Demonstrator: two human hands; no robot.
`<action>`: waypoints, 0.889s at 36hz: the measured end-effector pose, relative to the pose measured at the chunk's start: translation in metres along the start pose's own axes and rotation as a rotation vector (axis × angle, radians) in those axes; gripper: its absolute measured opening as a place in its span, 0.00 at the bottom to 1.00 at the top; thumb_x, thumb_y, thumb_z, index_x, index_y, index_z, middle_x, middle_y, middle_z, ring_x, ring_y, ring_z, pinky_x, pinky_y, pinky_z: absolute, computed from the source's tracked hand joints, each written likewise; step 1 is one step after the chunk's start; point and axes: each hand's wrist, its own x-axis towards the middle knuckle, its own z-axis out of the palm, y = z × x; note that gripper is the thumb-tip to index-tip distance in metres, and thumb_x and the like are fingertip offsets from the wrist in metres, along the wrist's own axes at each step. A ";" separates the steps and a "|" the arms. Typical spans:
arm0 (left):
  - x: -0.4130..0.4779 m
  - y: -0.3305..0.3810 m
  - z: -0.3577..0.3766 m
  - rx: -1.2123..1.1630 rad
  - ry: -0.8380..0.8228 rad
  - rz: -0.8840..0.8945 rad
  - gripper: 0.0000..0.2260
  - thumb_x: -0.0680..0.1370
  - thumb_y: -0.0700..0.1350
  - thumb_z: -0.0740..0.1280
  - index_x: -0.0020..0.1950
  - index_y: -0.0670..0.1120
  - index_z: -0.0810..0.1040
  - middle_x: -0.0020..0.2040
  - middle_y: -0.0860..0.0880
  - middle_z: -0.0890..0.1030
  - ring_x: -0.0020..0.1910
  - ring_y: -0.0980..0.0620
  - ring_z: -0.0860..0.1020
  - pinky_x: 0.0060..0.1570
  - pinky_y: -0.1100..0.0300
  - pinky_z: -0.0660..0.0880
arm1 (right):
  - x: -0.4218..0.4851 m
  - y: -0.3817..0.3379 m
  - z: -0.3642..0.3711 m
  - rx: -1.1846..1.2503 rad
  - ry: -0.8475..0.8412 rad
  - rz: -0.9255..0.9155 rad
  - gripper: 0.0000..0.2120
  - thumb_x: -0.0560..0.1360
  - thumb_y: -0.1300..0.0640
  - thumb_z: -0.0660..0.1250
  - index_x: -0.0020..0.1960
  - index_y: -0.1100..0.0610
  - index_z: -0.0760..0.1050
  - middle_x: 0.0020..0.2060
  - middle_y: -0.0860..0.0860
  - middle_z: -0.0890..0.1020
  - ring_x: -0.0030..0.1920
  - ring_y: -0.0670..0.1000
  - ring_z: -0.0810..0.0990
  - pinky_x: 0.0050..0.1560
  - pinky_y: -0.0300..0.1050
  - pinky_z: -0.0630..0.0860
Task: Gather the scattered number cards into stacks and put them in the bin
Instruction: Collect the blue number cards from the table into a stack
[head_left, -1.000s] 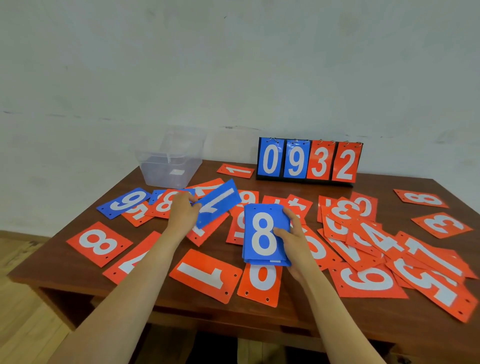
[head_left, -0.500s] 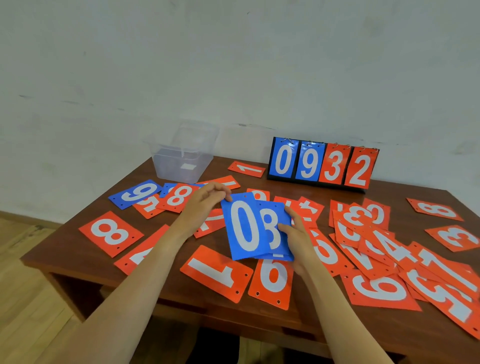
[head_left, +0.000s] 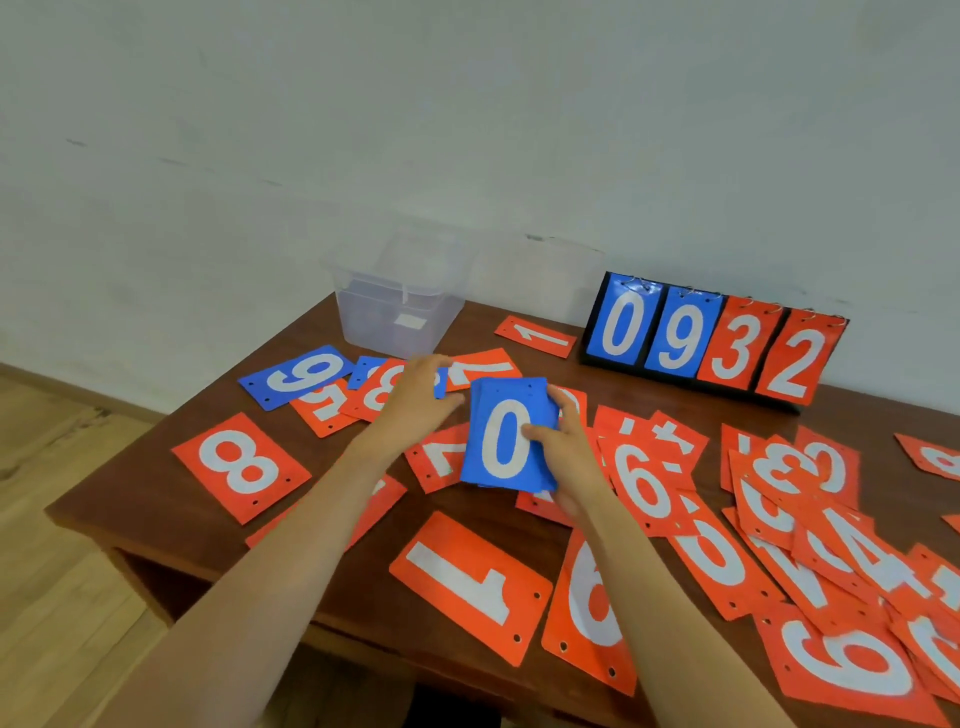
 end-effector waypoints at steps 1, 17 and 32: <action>0.009 -0.009 -0.004 0.054 0.012 -0.071 0.22 0.76 0.44 0.68 0.69 0.45 0.68 0.68 0.45 0.67 0.65 0.47 0.69 0.61 0.56 0.68 | 0.006 -0.002 0.003 0.013 0.010 0.010 0.27 0.78 0.65 0.62 0.71 0.45 0.60 0.63 0.54 0.72 0.51 0.56 0.81 0.44 0.53 0.82; 0.027 -0.039 -0.014 0.161 -0.144 -0.162 0.18 0.78 0.43 0.64 0.68 0.48 0.72 0.67 0.46 0.72 0.61 0.49 0.74 0.55 0.59 0.73 | 0.038 -0.007 0.003 0.018 0.064 0.067 0.26 0.78 0.62 0.62 0.71 0.44 0.60 0.56 0.50 0.74 0.45 0.52 0.82 0.31 0.44 0.82; 0.097 -0.085 -0.022 0.472 -0.237 -0.490 0.41 0.63 0.56 0.76 0.71 0.46 0.63 0.70 0.41 0.64 0.67 0.38 0.66 0.63 0.43 0.68 | 0.027 -0.006 -0.002 -0.001 0.000 0.061 0.25 0.78 0.62 0.63 0.70 0.43 0.62 0.54 0.51 0.77 0.43 0.52 0.83 0.29 0.42 0.80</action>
